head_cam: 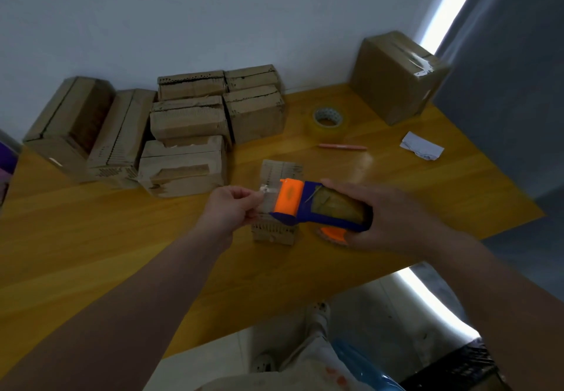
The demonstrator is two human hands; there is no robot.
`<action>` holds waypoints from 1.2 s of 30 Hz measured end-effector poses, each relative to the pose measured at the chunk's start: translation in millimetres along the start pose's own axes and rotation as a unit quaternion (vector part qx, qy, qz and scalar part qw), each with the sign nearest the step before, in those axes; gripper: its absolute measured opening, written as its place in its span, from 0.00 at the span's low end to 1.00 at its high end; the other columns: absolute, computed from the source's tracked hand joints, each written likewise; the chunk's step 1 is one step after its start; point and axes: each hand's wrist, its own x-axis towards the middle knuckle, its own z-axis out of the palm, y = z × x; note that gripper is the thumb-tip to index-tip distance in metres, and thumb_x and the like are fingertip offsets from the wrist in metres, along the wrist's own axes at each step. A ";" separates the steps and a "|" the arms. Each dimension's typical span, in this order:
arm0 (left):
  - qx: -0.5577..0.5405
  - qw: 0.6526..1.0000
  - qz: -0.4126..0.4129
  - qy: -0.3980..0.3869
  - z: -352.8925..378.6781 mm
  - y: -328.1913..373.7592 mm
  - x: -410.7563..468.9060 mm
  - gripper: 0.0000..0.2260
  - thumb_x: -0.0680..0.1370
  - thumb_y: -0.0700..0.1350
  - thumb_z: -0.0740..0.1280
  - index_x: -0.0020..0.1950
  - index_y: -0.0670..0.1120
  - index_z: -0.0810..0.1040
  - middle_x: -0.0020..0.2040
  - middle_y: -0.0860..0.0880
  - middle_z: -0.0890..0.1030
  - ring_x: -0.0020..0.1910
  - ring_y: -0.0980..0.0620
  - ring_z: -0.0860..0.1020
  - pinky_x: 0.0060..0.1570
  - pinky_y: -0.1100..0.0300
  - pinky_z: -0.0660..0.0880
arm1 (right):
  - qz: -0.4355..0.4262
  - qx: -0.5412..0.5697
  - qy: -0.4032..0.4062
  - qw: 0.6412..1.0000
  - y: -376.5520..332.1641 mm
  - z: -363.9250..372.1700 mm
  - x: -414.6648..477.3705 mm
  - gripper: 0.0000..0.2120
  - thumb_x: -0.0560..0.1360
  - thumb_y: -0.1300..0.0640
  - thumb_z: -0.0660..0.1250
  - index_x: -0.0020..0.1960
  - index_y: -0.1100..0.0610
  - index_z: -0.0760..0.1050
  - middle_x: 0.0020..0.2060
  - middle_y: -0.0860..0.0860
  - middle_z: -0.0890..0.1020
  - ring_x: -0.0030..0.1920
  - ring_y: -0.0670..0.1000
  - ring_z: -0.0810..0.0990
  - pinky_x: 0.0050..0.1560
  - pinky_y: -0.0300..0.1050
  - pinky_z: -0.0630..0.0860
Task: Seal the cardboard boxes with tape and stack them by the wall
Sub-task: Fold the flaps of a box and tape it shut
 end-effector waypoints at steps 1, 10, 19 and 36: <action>-0.003 1.000 0.001 0.023 -7.8 -2.0 2.7 0.07 0.77 0.38 0.68 0.39 0.41 0.76 0.33 0.47 0.77 0.33 0.54 0.75 0.37 0.60 0.77 | 0.006 -0.006 -0.004 1.000 2.7 -4.5 -2.7 0.38 0.67 0.37 0.73 0.69 0.27 0.53 0.57 0.30 0.67 0.54 0.34 0.68 0.46 0.27 0.67; 0.050 0.993 0.002 0.106 -22.8 -40.8 -0.7 0.10 0.77 0.44 0.69 0.38 0.41 0.75 0.37 0.45 0.76 0.37 0.48 0.74 0.43 0.52 0.77 | 0.061 -0.112 -0.054 0.990 35.1 0.1 -18.0 0.39 0.65 0.32 0.70 0.71 0.28 0.55 0.54 0.42 0.75 0.50 0.42 0.74 0.48 0.41 0.75; 0.107 0.984 0.004 0.139 -11.3 -47.5 0.3 0.11 0.77 0.49 0.69 0.44 0.41 0.78 0.40 0.46 0.78 0.40 0.47 0.76 0.49 0.44 0.78 | 0.068 -0.095 -0.054 0.992 53.4 11.7 -11.4 0.41 0.64 0.31 0.69 0.72 0.29 0.54 0.52 0.43 0.75 0.49 0.44 0.76 0.48 0.44 0.77; 0.187 0.975 -0.041 0.113 -4.3 -45.9 5.2 0.12 0.81 0.49 0.62 0.60 0.44 0.76 0.57 0.45 0.77 0.51 0.47 0.75 0.49 0.52 0.72 | 0.088 -0.039 -0.061 0.993 66.8 44.2 -3.4 0.40 0.66 0.37 0.73 0.72 0.30 0.57 0.50 0.48 0.74 0.48 0.48 0.76 0.49 0.49 0.78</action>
